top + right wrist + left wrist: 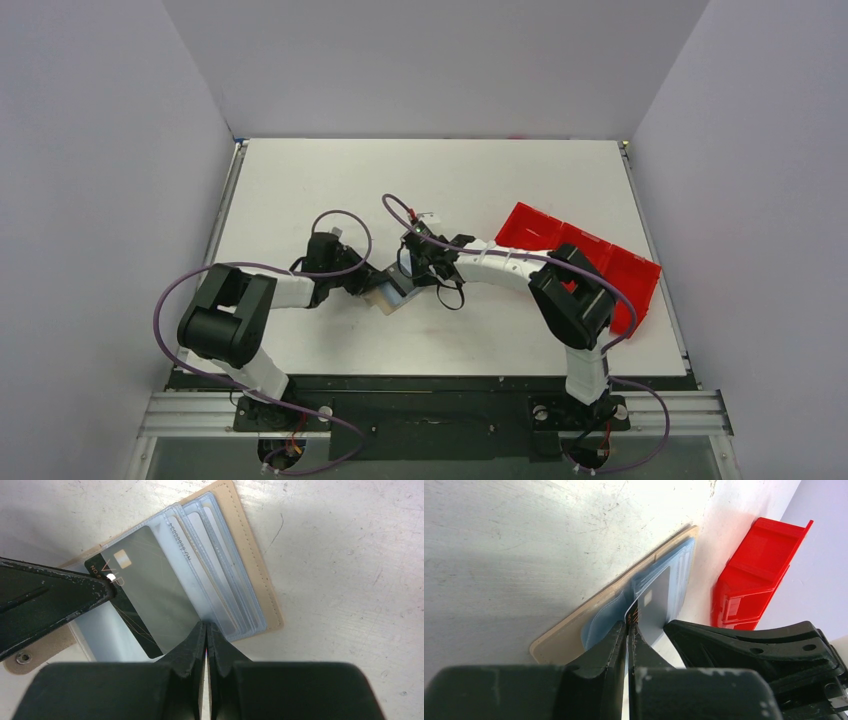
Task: Take the credit cards out of the card holder
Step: Remove the credit card from the card holder.
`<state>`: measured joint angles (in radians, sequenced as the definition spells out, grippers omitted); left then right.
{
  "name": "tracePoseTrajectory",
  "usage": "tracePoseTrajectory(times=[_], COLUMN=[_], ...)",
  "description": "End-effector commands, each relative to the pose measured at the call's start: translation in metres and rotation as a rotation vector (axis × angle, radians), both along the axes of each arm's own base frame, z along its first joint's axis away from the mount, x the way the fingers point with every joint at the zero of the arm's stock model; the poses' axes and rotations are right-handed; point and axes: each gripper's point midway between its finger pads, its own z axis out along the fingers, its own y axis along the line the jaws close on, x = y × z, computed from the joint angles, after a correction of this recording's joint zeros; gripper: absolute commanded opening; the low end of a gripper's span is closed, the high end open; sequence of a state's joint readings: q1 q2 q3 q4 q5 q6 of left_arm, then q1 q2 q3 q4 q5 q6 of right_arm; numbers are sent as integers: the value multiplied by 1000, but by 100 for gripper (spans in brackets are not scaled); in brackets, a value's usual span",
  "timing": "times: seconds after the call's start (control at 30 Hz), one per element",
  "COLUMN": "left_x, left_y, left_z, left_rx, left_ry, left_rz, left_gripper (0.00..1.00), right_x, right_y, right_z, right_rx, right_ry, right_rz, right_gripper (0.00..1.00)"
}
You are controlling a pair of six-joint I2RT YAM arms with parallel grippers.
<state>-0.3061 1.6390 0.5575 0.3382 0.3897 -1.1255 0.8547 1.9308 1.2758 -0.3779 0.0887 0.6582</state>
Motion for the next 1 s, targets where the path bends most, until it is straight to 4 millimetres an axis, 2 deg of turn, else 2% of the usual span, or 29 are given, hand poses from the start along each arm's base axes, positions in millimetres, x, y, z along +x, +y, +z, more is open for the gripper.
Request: tracePoseTrajectory(times=[0.0, 0.17, 0.57, 0.97], left_x=[5, -3, -14, -18], left_y=[11, 19, 34, 44], left_z=[-3, -9, -10, 8], left_rx=[64, 99, 147, 176], left_ry=[-9, 20, 42, 5], left_rz=[36, 32, 36, 36], left_gripper=[0, 0, 0, 0], right_x=[-10, -6, -5, -4], right_y=[-30, -40, -44, -44], right_z=[-36, -37, -42, -40], right_rx=[-88, -98, -106, -103], right_ry=[82, 79, 87, 84], right_rz=[-51, -86, -103, -105], right_gripper=[0, 0, 0, 0])
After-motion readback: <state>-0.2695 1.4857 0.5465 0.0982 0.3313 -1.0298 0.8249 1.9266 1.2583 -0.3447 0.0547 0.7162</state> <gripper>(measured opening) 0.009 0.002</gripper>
